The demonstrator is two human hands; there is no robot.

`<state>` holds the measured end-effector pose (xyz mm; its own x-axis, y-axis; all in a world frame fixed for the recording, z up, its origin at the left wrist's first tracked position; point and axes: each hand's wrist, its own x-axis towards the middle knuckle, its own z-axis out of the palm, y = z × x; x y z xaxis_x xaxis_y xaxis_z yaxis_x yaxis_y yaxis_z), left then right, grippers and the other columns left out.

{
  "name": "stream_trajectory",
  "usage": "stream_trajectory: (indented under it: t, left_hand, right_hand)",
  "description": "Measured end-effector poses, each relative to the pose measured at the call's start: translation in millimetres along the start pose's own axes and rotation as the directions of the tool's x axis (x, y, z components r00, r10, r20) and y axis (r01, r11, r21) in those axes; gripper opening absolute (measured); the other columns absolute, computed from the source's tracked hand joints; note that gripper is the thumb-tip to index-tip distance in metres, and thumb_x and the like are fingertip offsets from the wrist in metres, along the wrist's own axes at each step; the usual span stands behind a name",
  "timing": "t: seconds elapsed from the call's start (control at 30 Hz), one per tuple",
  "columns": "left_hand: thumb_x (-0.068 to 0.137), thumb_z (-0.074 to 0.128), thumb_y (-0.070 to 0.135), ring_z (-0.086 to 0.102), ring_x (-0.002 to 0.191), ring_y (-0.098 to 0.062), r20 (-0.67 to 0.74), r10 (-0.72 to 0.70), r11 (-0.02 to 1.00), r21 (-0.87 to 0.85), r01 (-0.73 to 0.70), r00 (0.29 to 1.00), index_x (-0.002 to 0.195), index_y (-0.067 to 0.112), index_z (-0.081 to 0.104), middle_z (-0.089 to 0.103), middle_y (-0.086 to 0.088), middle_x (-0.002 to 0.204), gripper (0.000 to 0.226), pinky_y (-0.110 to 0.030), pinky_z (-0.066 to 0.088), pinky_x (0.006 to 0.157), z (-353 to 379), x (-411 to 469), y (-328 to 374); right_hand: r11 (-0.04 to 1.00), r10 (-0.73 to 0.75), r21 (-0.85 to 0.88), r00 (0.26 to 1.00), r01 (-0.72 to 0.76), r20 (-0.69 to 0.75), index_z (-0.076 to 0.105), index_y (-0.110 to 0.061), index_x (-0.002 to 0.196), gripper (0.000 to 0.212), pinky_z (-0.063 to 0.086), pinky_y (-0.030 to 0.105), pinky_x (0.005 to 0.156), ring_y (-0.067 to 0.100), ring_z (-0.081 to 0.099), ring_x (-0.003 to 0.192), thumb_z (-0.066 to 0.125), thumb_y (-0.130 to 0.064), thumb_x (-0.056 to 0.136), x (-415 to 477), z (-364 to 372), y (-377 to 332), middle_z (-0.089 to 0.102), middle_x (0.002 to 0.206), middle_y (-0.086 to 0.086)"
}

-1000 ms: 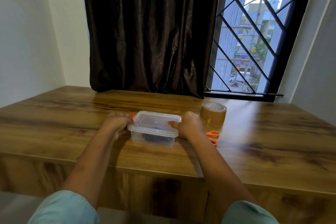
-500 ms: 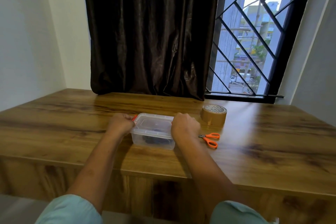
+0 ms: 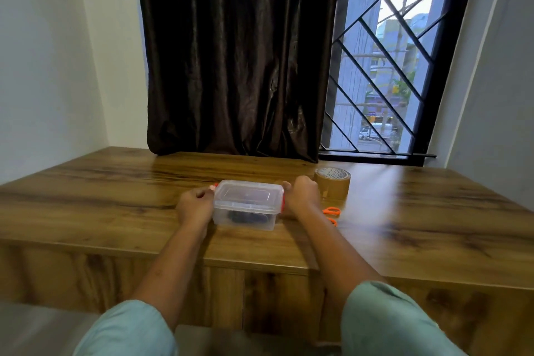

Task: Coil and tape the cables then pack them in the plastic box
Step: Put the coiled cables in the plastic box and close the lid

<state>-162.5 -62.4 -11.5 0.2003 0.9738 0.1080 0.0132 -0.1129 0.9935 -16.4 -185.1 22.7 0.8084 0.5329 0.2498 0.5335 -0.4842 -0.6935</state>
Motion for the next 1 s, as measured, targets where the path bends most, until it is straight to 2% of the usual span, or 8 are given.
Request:
stream_trajectory:
  t: [0.07,0.17,0.27,0.37,0.5,0.63,0.87,1.0]
  left_hand:
    - [0.090,0.060,0.028,0.060,0.093,-0.025,0.014,-0.028,0.999,-0.033,0.028,1.000,0.108,0.012,0.063,0.064,-0.009,0.102,0.024,-0.041,0.053,0.080,-6,-4,-1]
    - [0.092,0.057,0.022,0.059,0.094,-0.025,0.063,-0.049,0.996,-0.067,0.053,0.997,0.107,0.012,0.063,0.063,-0.011,0.103,0.019,-0.042,0.052,0.083,-11,-9,-1]
    - [0.092,0.056,0.016,0.059,0.095,-0.027,0.082,-0.072,0.992,-0.101,0.080,0.994,0.111,0.008,0.061,0.061,-0.013,0.105,0.021,-0.044,0.053,0.085,-10,-15,1]
    - [0.092,0.057,0.015,0.060,0.092,-0.026,0.076,-0.072,0.994,-0.079,0.078,0.995,0.110,0.007,0.062,0.062,-0.012,0.104,0.021,-0.042,0.054,0.083,-7,-21,7]
    - [0.091,0.058,0.012,0.062,0.095,-0.029,0.087,-0.041,0.997,-0.062,0.047,0.995,0.111,0.004,0.063,0.064,-0.013,0.104,0.022,-0.044,0.054,0.084,1,-17,23]
    - [0.090,0.058,0.012,0.063,0.095,-0.028,0.099,0.009,0.999,-0.040,-0.005,0.995,0.110,0.008,0.063,0.066,-0.010,0.102,0.020,-0.047,0.054,0.087,16,3,36]
    - [0.088,0.061,0.011,0.062,0.099,-0.029,0.060,-0.018,1.000,0.013,0.017,0.998,0.099,0.010,0.065,0.066,-0.014,0.108,0.012,-0.046,0.052,0.090,70,55,31]
    - [0.089,0.060,0.010,0.063,0.094,-0.026,0.091,-0.017,0.999,0.028,0.015,0.996,0.093,0.013,0.066,0.067,-0.010,0.099,0.008,-0.043,0.053,0.088,109,108,26]
  right_hand:
    - [0.995,0.046,0.089,0.999,-0.047,0.023,0.058,-0.002,0.095,0.016,0.039,0.026,0.056,0.018,0.052,0.076,0.054,-0.018,0.095,-2,-6,8,0.054,0.087,0.006]
    - [0.963,0.087,0.249,0.993,-0.104,0.075,0.063,0.000,0.098,0.014,0.055,0.032,0.063,0.024,0.064,0.079,0.056,-0.010,0.092,-10,-6,17,0.066,0.092,0.013]
    - [0.935,0.101,0.330,0.990,-0.127,0.095,0.063,-0.003,0.098,0.011,0.047,0.024,0.052,0.021,0.065,0.076,0.054,-0.006,0.091,-21,-1,23,0.067,0.094,0.014]
    - [0.900,0.101,0.410,0.986,-0.146,0.129,0.066,-0.004,0.095,0.019,0.047,0.024,0.052,0.023,0.063,0.077,0.050,0.003,0.090,-23,-5,24,0.067,0.093,0.014]
    - [0.874,0.100,0.451,0.975,-0.180,0.196,0.068,-0.004,0.098,0.019,0.058,0.038,0.075,0.026,0.065,0.082,0.052,0.002,0.090,-8,-18,21,0.069,0.091,0.014]
    - [0.808,0.101,0.554,0.973,-0.203,0.209,0.068,-0.004,0.106,0.023,0.059,0.037,0.074,0.022,0.064,0.077,0.051,0.002,0.091,21,-22,17,0.070,0.093,0.015]
    - [0.867,0.087,0.475,0.984,-0.152,0.157,0.066,0.000,0.104,0.024,0.040,0.014,0.036,0.014,0.050,0.055,0.047,0.006,0.091,88,-17,13,0.058,0.066,0.005]
    - [0.919,0.095,0.370,0.987,-0.137,0.131,0.070,-0.002,0.103,0.023,0.049,0.031,0.064,0.024,0.057,0.079,0.053,-0.001,0.088,152,3,19,0.065,0.087,0.012]
